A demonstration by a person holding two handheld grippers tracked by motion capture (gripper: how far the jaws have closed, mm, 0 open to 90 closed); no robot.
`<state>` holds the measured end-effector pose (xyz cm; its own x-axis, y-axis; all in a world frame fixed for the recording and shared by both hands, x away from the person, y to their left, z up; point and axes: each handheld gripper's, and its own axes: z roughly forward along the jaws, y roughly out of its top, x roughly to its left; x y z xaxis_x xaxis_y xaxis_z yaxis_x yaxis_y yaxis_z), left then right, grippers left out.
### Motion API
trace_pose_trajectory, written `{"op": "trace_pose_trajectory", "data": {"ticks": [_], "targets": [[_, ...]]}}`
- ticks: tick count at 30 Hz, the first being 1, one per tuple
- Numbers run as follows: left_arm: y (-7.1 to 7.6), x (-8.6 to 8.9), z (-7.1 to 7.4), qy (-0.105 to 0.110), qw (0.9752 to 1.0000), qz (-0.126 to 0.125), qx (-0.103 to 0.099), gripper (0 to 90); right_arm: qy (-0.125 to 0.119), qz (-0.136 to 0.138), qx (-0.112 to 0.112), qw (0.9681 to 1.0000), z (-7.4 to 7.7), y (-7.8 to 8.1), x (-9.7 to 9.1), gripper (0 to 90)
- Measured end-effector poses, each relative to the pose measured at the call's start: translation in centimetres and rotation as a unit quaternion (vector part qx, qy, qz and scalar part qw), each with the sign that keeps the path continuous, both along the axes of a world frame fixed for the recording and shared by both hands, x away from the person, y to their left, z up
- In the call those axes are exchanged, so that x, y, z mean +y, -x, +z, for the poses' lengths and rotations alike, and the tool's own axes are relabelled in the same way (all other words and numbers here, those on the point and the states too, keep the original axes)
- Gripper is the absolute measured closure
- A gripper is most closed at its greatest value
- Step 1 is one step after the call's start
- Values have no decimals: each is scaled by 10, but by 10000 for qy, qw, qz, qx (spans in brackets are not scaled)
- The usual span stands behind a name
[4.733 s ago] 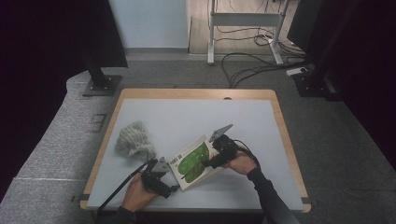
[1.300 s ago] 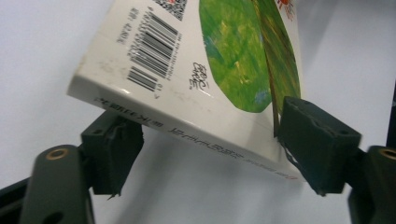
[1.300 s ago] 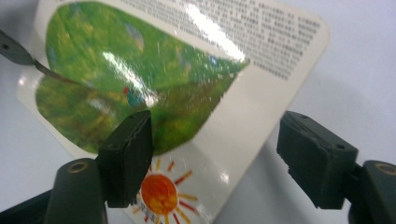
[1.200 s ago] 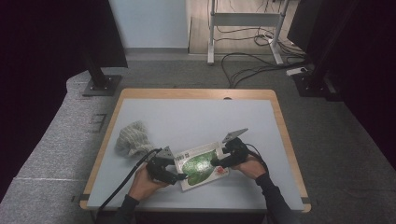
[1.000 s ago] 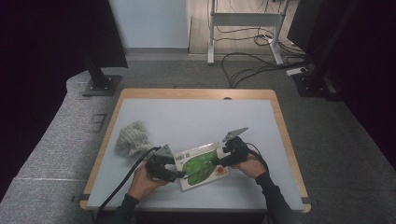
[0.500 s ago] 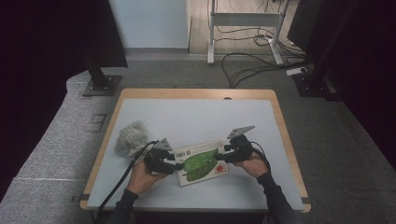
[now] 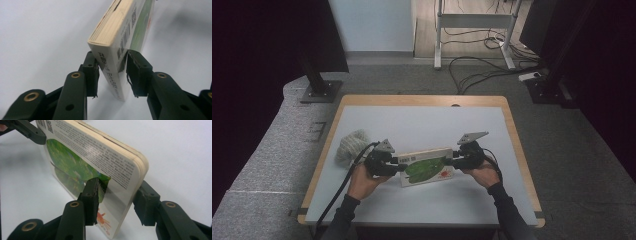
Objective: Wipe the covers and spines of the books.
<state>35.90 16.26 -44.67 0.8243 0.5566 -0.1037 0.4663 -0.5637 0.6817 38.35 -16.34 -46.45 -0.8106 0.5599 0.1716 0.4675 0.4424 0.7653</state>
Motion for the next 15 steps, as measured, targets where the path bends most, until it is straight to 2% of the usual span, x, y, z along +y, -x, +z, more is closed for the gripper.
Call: {"op": "trace_pose_trajectory", "data": {"ticks": [5,11,15], "targets": [[-12,1,4,-40,9999,68,-147,638,-11,-112,-56,9999,3,-5,2,589],[-30,1,5,-154,9988,180,-421,624,198,-216,-246,9993,10,-16,9,593],[-38,2,5,-170,9974,282,-647,606,204,-307,-337,9988,12,-25,13,590]]}}
